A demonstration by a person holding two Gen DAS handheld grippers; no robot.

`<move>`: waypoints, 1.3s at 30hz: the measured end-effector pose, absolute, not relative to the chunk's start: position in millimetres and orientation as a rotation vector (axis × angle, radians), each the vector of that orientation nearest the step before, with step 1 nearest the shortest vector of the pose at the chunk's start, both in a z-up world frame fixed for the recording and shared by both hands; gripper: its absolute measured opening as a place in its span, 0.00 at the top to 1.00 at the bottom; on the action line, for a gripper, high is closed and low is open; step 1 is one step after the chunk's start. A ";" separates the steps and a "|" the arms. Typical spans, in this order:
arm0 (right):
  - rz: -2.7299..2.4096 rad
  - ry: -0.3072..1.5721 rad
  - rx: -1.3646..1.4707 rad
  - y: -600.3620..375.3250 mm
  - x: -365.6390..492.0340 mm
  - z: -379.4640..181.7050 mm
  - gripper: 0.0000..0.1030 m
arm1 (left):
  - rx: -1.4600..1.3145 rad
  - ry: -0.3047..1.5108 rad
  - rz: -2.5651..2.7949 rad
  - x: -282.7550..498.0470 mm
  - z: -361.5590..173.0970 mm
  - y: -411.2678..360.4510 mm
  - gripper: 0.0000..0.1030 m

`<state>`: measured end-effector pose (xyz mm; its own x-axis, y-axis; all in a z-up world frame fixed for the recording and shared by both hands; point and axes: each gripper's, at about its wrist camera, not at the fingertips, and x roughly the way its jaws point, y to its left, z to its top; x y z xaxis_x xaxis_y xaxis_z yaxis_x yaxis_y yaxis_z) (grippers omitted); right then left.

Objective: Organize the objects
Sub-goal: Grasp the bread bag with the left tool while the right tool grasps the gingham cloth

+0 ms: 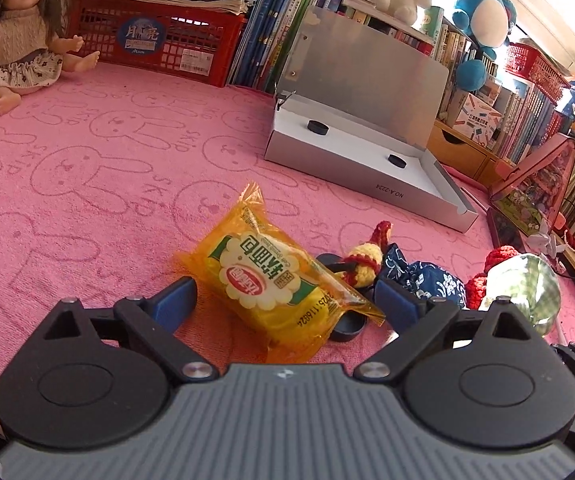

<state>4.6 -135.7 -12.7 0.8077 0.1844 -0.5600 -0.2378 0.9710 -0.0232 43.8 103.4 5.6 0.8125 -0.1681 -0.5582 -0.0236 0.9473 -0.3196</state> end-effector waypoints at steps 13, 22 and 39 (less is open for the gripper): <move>0.234 0.586 -0.095 -133.3 3.0 -12.1 0.44 | -0.463 0.650 -0.063 47.8 10.2 118.6 0.25; 0.256 0.602 -0.086 -131.5 2.5 -9.9 0.61 | -0.417 0.637 -0.076 48.4 11.0 110.0 0.47; 0.214 0.531 0.027 -151.8 6.2 22.0 0.69 | -0.267 0.532 -0.098 36.7 40.4 93.0 0.52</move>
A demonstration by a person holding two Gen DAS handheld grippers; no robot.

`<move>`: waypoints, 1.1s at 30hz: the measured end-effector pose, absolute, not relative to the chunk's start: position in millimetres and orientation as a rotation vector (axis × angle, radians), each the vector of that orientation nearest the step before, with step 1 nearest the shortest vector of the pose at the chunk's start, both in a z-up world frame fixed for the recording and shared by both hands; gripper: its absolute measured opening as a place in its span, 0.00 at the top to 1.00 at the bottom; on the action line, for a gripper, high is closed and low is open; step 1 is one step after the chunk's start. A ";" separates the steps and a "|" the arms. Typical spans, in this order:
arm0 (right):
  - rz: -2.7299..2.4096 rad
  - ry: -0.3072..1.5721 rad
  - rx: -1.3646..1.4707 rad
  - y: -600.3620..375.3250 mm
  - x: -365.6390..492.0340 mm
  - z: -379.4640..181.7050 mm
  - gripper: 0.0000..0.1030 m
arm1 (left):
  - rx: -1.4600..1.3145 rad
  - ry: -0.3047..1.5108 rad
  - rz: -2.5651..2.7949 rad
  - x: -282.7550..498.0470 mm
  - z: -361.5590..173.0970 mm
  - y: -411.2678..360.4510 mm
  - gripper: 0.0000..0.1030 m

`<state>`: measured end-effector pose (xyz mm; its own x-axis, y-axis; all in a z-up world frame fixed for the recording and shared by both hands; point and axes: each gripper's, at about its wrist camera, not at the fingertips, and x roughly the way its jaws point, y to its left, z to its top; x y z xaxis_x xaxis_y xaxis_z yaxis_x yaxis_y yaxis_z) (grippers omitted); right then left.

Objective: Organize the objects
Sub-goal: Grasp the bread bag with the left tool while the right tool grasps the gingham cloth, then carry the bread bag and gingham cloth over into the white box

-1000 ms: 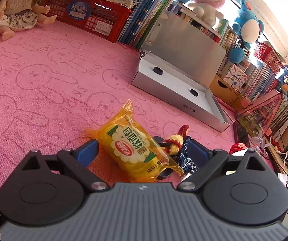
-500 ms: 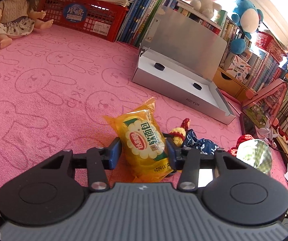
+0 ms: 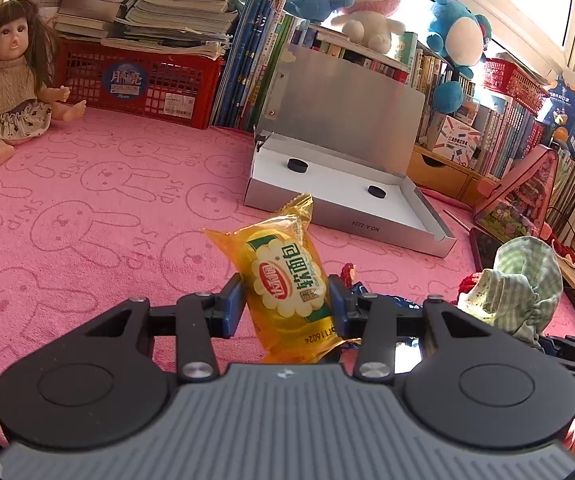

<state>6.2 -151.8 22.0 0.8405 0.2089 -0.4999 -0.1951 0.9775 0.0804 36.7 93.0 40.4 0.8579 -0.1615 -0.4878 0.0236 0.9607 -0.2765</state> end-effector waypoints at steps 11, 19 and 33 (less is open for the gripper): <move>0.184 0.520 0.050 -164.5 26.0 35.9 0.69 | -0.200 0.511 -0.124 57.7 55.3 85.3 0.52; 0.172 0.548 0.092 -180.1 58.6 47.0 0.69 | -0.174 0.503 -0.158 86.2 67.7 78.1 0.52; 0.164 0.607 0.199 -200.4 142.7 69.1 0.69 | -0.117 0.491 -0.198 164.0 92.7 57.4 0.52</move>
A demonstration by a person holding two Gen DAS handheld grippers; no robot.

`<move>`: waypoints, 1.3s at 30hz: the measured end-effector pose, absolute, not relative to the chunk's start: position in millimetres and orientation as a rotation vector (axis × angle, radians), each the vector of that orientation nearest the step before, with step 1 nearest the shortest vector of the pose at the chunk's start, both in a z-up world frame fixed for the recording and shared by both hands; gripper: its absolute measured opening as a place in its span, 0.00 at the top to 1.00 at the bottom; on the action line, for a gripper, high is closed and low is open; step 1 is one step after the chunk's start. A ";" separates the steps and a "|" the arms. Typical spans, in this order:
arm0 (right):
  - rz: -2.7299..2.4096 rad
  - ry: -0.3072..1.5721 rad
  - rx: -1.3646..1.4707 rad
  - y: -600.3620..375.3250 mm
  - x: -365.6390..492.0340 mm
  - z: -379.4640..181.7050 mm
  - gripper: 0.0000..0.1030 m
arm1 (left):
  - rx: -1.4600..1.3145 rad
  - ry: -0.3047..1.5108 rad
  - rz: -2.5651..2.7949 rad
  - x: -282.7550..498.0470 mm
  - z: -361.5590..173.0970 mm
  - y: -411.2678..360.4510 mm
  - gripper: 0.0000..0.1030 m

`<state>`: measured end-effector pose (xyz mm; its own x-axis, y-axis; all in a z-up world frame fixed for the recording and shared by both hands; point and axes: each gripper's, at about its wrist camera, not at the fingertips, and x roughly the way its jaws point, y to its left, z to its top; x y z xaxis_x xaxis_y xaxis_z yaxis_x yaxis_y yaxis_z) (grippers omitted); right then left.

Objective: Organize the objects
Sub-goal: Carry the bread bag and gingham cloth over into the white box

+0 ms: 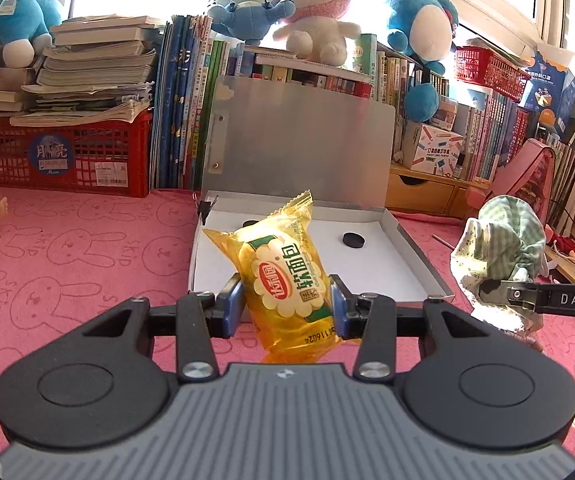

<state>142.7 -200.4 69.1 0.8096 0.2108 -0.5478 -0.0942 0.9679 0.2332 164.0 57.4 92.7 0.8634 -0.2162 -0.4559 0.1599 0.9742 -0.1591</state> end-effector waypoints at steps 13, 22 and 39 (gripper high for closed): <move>0.189 0.665 0.284 -204.2 227.4 76.8 0.69 | -0.114 0.548 -0.205 256.3 95.7 37.6 0.52; 0.164 0.760 0.280 -200.9 276.4 36.9 0.69 | -0.095 0.672 -0.138 312.1 67.1 35.6 0.52; 0.148 0.836 0.266 -193.0 317.3 7.9 0.69 | -0.028 0.743 -0.129 356.2 33.4 21.8 0.52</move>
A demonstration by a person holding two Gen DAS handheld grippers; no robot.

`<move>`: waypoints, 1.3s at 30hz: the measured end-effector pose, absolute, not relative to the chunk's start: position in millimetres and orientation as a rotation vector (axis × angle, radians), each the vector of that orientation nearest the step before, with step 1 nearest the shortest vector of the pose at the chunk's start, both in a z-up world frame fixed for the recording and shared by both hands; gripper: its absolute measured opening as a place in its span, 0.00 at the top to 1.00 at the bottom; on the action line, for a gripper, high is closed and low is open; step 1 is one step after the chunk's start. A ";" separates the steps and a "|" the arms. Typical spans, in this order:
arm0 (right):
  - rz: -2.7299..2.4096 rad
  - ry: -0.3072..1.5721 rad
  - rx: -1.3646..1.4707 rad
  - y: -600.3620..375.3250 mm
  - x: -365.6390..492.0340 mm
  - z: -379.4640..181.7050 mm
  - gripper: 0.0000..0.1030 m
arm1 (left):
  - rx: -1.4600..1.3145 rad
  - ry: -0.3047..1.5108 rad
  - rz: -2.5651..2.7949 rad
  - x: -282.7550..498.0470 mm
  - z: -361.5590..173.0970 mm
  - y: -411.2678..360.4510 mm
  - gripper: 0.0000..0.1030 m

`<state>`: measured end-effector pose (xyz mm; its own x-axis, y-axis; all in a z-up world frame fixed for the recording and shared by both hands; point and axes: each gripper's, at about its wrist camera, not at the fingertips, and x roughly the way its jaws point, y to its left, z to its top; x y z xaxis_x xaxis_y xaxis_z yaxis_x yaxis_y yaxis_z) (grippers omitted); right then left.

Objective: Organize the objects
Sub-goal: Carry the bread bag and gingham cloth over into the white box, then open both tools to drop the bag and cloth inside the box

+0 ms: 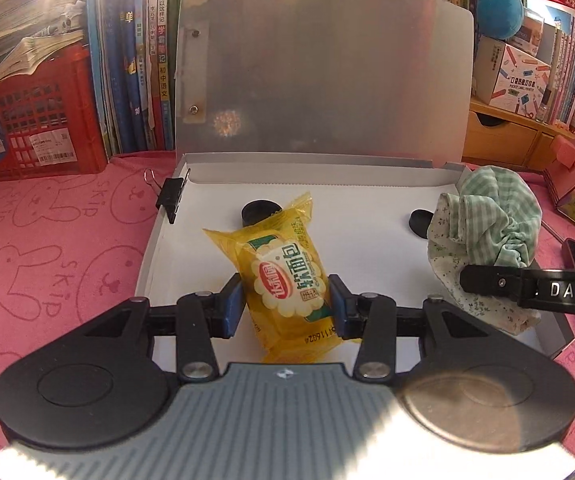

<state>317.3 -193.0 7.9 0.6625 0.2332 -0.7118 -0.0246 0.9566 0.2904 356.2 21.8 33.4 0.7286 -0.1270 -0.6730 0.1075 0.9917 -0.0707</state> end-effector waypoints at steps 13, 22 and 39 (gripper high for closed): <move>0.146 0.849 0.265 -187.6 354.8 -2.7 0.69 | 0.018 0.766 -0.105 390.2 21.7 10.9 0.55; 0.147 0.835 0.243 -184.2 365.8 -3.2 0.69 | 0.033 0.752 -0.078 407.1 17.6 13.9 0.55; 0.200 0.781 0.111 -168.2 347.5 4.0 0.24 | 0.065 0.739 -0.058 397.7 15.6 16.1 0.37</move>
<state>347.5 -168.2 4.0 0.6929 0.2195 -0.6868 -0.1377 0.9753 0.1728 397.7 16.1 15.6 0.7375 -0.0299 -0.6747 0.0760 0.9963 0.0389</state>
